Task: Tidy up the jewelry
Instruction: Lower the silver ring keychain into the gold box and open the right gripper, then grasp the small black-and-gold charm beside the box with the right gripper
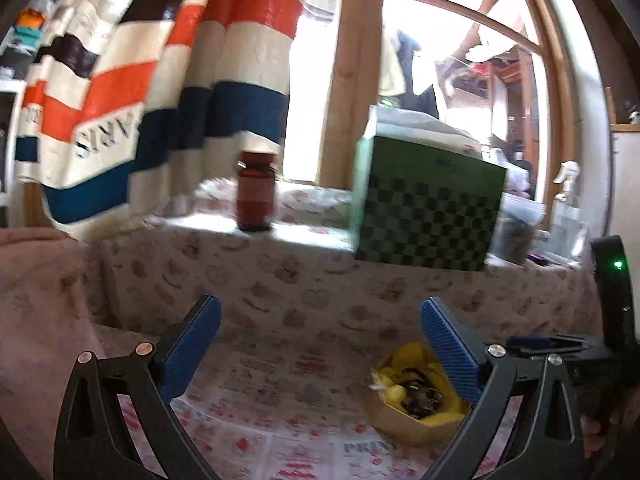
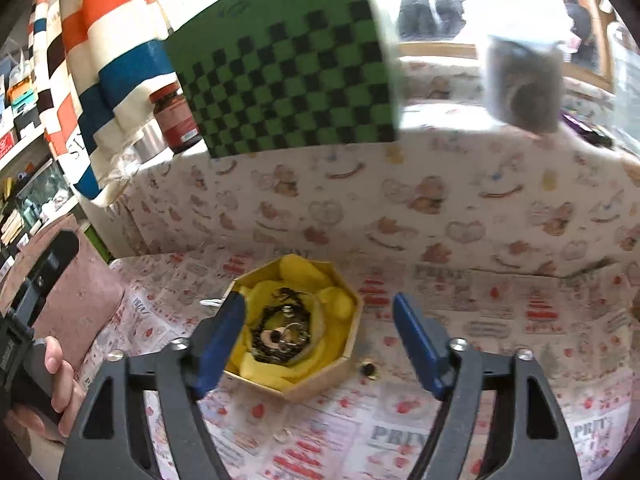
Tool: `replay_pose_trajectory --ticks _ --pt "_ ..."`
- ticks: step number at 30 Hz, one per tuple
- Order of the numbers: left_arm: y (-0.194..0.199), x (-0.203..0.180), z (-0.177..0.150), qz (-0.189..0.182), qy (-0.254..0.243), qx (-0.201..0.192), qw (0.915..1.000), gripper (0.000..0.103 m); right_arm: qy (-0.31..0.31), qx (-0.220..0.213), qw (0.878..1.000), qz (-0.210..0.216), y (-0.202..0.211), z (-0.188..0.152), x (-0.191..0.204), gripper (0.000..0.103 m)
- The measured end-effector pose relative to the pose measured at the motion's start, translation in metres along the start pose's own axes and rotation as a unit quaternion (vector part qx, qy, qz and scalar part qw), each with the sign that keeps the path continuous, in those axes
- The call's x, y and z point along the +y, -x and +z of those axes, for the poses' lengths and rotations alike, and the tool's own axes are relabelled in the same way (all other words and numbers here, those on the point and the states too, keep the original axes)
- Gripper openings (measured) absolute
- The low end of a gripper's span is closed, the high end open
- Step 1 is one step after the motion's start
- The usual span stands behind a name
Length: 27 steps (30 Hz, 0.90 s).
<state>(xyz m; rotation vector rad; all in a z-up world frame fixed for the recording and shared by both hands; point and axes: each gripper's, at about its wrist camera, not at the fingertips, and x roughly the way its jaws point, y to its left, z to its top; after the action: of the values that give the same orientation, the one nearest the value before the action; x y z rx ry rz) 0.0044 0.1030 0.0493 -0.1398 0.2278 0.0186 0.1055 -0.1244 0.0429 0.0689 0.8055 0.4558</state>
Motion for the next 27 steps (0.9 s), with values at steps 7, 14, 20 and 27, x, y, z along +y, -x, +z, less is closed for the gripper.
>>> replay_pose_trajectory --ticks 7,14,20,27 --pt "0.002 -0.023 -0.007 -0.017 -0.036 0.010 0.9991 0.102 -0.017 -0.005 0.998 -0.055 0.016 -0.005 -0.035 0.087" --pt "-0.032 -0.014 -0.024 0.000 0.007 0.086 0.9963 0.102 0.022 0.087 0.995 -0.046 -0.004 -0.010 -0.045 0.087" --pt "-0.025 -0.017 -0.024 0.037 -0.007 0.065 0.9972 0.102 0.092 0.170 0.981 -0.028 -0.038 -0.010 -0.027 0.049" --pt "-0.024 -0.015 -0.020 0.033 -0.008 0.065 0.9973 0.102 0.165 0.217 0.961 -0.050 -0.064 -0.013 -0.008 0.036"
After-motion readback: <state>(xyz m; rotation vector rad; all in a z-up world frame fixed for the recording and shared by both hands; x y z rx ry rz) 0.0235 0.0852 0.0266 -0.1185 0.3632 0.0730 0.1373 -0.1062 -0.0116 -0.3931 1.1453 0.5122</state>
